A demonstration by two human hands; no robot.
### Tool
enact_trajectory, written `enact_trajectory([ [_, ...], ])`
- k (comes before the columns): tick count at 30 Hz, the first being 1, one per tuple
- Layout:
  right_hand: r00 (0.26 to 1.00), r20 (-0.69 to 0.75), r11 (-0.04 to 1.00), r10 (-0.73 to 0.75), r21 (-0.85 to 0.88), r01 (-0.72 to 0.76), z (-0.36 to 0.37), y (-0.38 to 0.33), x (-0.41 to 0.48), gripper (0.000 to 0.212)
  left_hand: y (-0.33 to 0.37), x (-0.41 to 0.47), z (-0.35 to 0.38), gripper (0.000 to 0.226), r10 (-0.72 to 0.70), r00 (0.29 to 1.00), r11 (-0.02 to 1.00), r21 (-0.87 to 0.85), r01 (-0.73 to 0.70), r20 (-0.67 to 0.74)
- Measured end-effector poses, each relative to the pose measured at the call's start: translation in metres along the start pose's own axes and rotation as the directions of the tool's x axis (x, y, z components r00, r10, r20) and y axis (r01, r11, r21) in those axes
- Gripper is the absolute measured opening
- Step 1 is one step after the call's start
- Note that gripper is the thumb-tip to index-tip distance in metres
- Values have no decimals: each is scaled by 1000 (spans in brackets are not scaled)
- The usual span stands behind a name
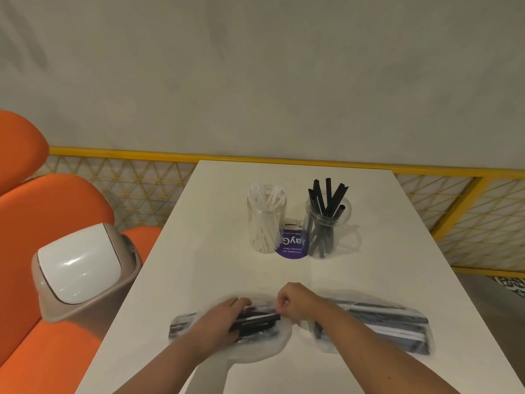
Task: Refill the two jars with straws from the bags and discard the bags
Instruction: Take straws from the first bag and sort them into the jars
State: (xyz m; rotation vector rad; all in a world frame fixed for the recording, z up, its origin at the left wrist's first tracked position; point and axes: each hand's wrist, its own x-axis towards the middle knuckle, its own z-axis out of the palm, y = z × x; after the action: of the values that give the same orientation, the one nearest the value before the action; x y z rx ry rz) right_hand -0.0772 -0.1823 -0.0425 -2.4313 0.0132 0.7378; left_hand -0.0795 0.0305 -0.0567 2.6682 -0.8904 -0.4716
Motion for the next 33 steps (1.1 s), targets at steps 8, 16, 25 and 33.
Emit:
enact_trajectory([
  [8,963,-250,984,97,-123,-131,22,-4,11,37,3,-3,-5,34,76,996,997,-38,-74,43],
  [16,917,-311,955,250,232,-182,34,-2,12,18,17,17,-2,30,-185,971,972,175,158,150],
  [25,923,-311,941,226,313,-125,27,-3,10,9,20,26,-3,28,-281,956,947,183,262,82],
  [33,898,-374,964,233,212,-162,26,3,10,19,12,17,-14,22,-170,976,962,-191,194,135],
])
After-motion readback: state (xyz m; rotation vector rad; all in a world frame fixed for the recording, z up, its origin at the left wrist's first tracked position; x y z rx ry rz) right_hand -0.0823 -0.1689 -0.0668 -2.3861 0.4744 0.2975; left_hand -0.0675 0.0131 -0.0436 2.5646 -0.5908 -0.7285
